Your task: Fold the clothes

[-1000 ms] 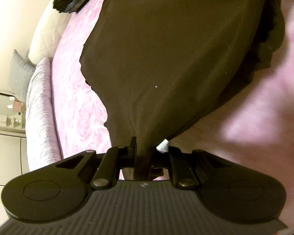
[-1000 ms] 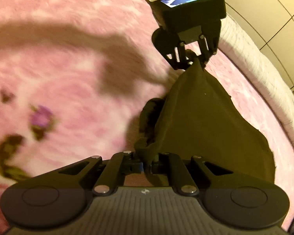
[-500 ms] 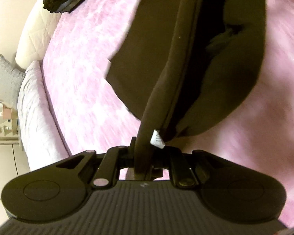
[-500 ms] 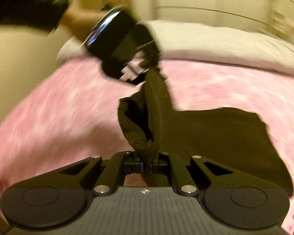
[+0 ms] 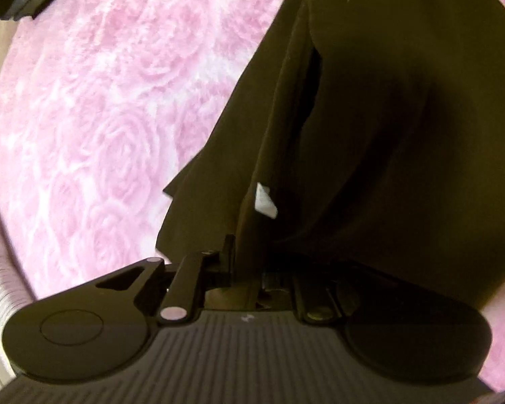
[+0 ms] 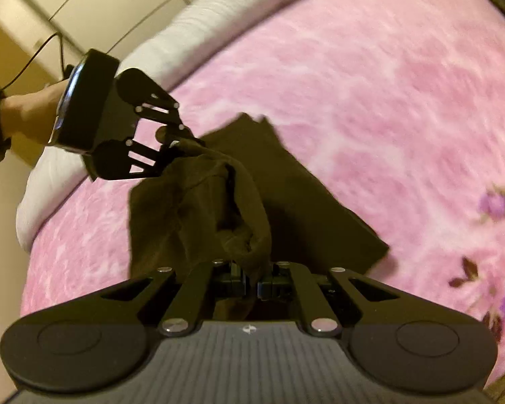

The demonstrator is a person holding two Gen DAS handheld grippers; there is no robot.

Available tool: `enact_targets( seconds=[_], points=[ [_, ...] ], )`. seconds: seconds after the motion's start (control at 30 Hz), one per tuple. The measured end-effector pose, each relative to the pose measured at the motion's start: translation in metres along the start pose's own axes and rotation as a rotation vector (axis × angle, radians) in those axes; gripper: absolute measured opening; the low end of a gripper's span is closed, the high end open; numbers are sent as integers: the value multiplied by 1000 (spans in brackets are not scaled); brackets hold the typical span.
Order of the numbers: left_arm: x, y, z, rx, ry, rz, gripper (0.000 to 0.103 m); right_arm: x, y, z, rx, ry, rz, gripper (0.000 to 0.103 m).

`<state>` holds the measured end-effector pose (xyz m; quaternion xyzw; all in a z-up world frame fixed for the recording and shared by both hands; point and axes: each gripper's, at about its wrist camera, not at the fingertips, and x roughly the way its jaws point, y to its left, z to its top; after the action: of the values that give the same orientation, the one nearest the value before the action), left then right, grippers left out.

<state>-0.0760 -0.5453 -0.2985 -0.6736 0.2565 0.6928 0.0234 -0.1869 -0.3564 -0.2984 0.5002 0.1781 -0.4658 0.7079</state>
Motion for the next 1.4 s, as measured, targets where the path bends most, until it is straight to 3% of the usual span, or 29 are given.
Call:
enact_targets(
  seconds=[0.1, 0.2, 0.27, 0.3, 0.37, 0.43, 0.67, 0.7, 0.8, 0.9, 1.13, 1.27, 1.4],
  points=[
    [5, 6, -5, -31, -18, -15, 23, 10, -35, -3, 116, 28, 20, 7],
    [3, 17, -17, -110, -58, -60, 25, 13, -45, -4, 174, 36, 25, 10],
    [0, 24, -21, -153, -81, -90, 26, 10, -46, -4, 208, 29, 29, 22],
    [0, 28, -24, -185, -92, -111, 26, 9, -48, -5, 235, 21, 31, 22],
    [0, 38, -29, -249, -114, -155, 23, 7, -51, -7, 283, 7, 33, 22],
    [-1, 48, -31, -290, -124, -182, 17, 4, -51, -9, 298, 4, 26, 7],
    [4, 62, -27, -283, -137, -179, 15, -11, -51, 1, 295, -47, 9, 6],
    [9, 62, -25, -274, -129, -182, 18, -7, -54, 1, 302, -40, 1, 6],
    [17, 66, -25, -319, -114, -144, 42, 7, -66, -1, 356, -5, 4, 8],
    [13, 78, -35, -407, -140, -133, 48, 4, -74, -5, 396, -15, 7, 10],
    [-8, 91, -69, -565, -141, -62, 50, -17, -80, -14, 413, -50, -38, 10],
    [-23, 90, -90, -719, -177, -59, 51, -20, -78, -12, 417, -65, -46, 7],
    [-29, 74, -82, -762, -264, -133, 48, -24, -74, -5, 392, -79, -39, 5]
  ],
)
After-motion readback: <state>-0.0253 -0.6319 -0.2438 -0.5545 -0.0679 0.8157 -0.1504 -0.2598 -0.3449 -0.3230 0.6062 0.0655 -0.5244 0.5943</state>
